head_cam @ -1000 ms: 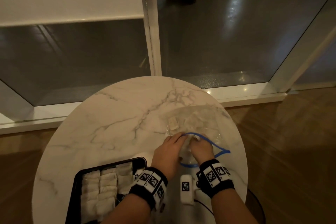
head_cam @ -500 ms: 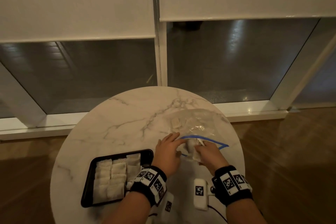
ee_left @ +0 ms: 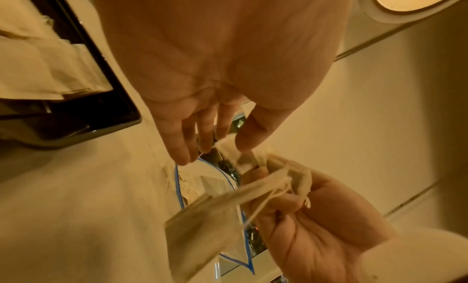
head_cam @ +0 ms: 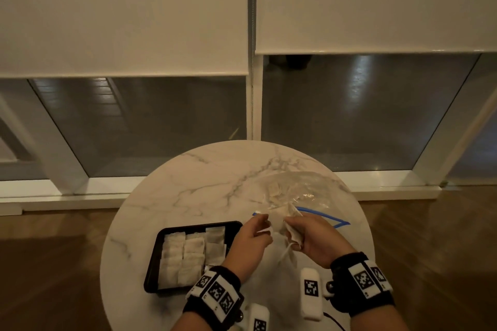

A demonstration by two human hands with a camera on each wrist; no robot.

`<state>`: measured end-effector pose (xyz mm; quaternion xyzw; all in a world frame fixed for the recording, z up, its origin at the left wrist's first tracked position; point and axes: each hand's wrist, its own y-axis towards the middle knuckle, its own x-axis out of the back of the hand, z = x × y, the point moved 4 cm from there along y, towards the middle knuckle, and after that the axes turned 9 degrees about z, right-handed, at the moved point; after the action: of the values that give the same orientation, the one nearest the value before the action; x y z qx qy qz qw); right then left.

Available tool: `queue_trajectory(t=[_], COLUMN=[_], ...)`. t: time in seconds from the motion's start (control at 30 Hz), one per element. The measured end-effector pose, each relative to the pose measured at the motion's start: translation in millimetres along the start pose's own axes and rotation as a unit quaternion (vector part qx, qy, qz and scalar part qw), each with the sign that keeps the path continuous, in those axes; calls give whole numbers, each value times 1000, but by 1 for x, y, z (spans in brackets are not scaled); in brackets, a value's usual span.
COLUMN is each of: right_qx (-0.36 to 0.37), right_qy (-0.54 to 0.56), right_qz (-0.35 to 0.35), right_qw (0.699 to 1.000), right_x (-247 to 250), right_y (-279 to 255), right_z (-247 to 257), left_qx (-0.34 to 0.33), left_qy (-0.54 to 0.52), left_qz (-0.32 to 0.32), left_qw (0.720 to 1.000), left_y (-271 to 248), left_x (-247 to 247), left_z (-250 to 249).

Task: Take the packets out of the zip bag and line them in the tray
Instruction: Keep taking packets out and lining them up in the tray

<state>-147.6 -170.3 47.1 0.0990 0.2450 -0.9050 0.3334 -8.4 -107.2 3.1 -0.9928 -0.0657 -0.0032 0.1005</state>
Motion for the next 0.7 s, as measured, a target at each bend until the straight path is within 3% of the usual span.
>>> queue_trajectory(t=[0.23, 0.53, 0.7], right_qx=[14, 32, 30], right_qy=[39, -8, -64], right_qz=[48, 61, 18], right_qw=[998, 998, 997], right_x=[-22, -37, -29], right_y=[-7, -5, 1], right_z=[-5, -13, -19], left_qx=[33, -39, -36], left_qy=[-186, -120, -66], left_qz=[16, -24, -59], left_qw=[982, 992, 995], left_y=[-22, -35, -33], left_x=[8, 18, 32], left_z=[-10, -21, -17])
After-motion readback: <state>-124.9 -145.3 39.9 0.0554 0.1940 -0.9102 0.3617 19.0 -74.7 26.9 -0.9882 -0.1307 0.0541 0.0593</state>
